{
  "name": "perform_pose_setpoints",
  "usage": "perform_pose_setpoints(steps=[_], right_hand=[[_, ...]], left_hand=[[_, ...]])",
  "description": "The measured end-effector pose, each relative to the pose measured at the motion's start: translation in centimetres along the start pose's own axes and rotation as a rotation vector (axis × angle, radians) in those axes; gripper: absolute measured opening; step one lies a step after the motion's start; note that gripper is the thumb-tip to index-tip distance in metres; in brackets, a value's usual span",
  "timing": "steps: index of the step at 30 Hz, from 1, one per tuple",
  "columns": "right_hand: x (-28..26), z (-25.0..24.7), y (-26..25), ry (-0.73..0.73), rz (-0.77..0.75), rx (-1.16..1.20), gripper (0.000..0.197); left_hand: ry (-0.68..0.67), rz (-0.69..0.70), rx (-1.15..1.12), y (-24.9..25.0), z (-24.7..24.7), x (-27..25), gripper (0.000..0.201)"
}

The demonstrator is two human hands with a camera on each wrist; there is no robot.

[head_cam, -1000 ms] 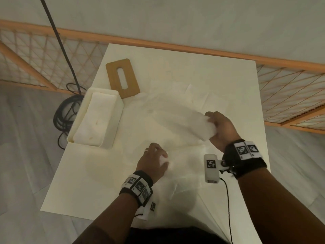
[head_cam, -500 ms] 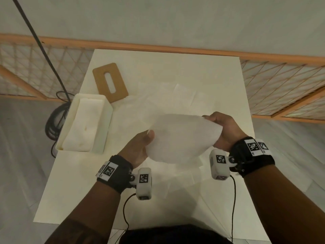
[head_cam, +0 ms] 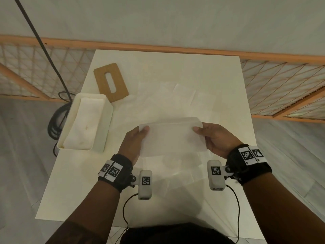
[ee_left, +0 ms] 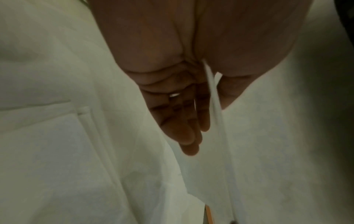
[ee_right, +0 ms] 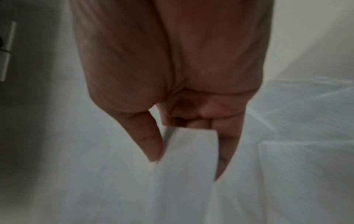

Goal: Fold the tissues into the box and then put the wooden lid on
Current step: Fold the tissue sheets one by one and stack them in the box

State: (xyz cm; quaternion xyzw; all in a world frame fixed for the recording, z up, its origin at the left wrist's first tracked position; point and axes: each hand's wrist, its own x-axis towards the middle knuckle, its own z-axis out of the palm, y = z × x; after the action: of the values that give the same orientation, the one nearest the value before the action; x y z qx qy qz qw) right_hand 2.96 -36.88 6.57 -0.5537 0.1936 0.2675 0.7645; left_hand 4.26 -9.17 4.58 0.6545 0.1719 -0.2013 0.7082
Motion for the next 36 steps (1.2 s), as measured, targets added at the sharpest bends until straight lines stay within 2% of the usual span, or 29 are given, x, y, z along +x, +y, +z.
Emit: perform_pose_setpoints(steps=[3,7,9,12,15,17,19,20,21,23,25,26,27,29,31,34,36], right_hand=[[0.0,-0.2,0.0,0.029,-0.008,-0.048,0.03],[0.2,-0.3,0.3,0.03,-0.032,-0.023,0.027],[0.0,-0.3,0.4,0.007,-0.035,-0.022,0.03],[-0.3,-0.6,0.6,0.025,-0.063,-0.082,0.03],[-0.4,-1.2,1.2,0.052,-0.084,-0.111,0.025],[-0.4,-1.4,1.5,0.051,-0.097,-0.128,0.02],[-0.4,-1.6,1.9,0.049,-0.091,-0.134,0.032],[-0.4,-1.7,2.1,0.047,-0.069,-0.136,0.038],[-0.4,-1.8,2.2,0.044,-0.044,-0.134,0.038],[-0.6,-2.1,2.2,0.034,0.01,-0.071,0.029],[-0.8,-2.3,2.3,0.031,0.059,0.002,0.028],[-0.8,-2.4,2.5,0.028,0.078,0.008,0.03],[-0.8,-2.5,3.0,0.039,0.081,-0.036,0.027],[-0.3,-2.6,4.3,0.095,0.038,-0.248,0.01],[0.6,-2.8,5.7,0.172,-0.028,-0.498,0.018],[2.3,-2.6,6.7,0.264,-0.048,-0.753,0.024],[3.4,-2.1,6.8,0.332,-0.024,-0.916,0.02]], left_hand=[[0.007,0.047,0.083,0.0,-0.7,0.3,0.022],[-0.125,0.099,0.129,0.1,-1.4,0.1,0.034],[-0.14,0.089,0.116,0.0,-1.7,0.1,0.038],[-0.117,0.091,0.081,-0.1,-2.2,0.1,0.027],[-0.148,0.12,0.036,-0.2,-2.4,-0.5,0.03],[-0.178,0.136,0.027,-0.2,-2.4,-0.9,0.018],[-0.219,0.109,0.049,-0.2,-2.5,-0.9,0.018],[-0.242,0.085,0.067,-0.3,-2.6,-0.9,0.027],[-0.271,0.048,0.055,-0.5,-2.7,-0.8,0.031],[-0.333,-0.016,-0.019,-0.7,-2.9,-0.7,0.021],[-0.327,-0.053,-0.044,-1.4,-2.8,-0.6,0.02],[-0.286,-0.061,0.013,-1.9,-2.7,-0.5,0.023],[-0.235,-0.045,0.114,-2.6,-2.6,-0.4,0.023],[-0.154,0.04,0.414,-4.1,-2.5,-0.2,0.011],[-0.1,0.092,0.626,-5.7,-2.5,-0.1,0.02],[-0.019,0.076,0.693,-7.1,-1.8,-0.1,0.021],[0.01,0.076,0.767,-7.8,-1.3,-0.1,0.019]])
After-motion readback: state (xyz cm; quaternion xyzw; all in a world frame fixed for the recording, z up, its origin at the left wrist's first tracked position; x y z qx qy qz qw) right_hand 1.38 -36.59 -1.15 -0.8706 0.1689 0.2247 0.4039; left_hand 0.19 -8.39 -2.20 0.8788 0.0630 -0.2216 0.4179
